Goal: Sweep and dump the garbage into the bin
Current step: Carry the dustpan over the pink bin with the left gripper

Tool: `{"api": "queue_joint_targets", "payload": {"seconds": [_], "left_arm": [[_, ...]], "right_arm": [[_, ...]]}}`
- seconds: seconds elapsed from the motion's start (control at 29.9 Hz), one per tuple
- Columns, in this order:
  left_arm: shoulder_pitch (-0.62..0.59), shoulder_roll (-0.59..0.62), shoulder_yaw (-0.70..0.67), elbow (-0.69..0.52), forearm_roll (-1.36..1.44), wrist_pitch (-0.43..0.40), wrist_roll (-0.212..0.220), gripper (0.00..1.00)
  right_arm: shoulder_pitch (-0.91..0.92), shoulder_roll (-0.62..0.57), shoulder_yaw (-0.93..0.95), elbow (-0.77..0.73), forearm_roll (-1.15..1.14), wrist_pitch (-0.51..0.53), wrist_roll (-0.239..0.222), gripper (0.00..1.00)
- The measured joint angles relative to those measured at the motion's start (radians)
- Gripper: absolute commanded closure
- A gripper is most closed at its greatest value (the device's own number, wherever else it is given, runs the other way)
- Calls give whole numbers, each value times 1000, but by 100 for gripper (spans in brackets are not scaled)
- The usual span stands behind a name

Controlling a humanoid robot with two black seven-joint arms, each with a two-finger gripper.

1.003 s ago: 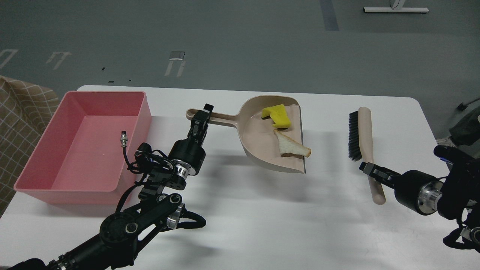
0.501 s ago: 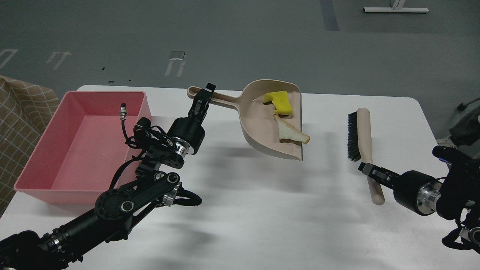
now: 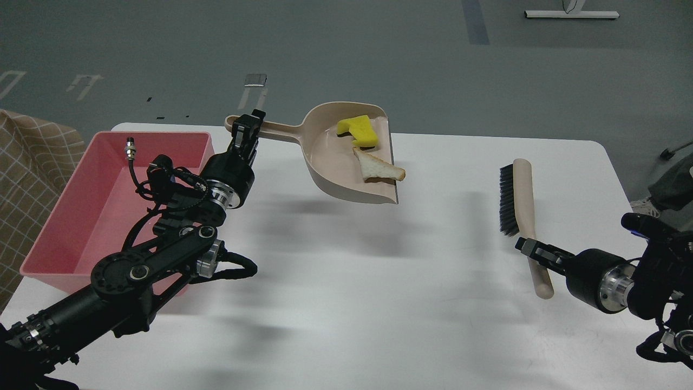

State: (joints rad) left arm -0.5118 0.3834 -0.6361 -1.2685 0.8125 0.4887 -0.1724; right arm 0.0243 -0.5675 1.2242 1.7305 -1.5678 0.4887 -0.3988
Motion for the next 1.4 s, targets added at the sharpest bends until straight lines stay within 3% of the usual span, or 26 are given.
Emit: {"api": "queue_joint_targets", "payload": {"seconds": [0.77,1.1,1.4], "left_arm": [[3,174,-74,-53,-154,0,-12,94],[27,255,-93,-137,-209,0,-27,94],[119,316,-209,-143,-231,-107,-47,94]], "right_arm": [[-7,-2,-9,0,-2,0,-3,79],[-5,-2,-14,-2,-5,0,-3,79],[-6,-2,-15,-2,-6,0,-10,79]]}}
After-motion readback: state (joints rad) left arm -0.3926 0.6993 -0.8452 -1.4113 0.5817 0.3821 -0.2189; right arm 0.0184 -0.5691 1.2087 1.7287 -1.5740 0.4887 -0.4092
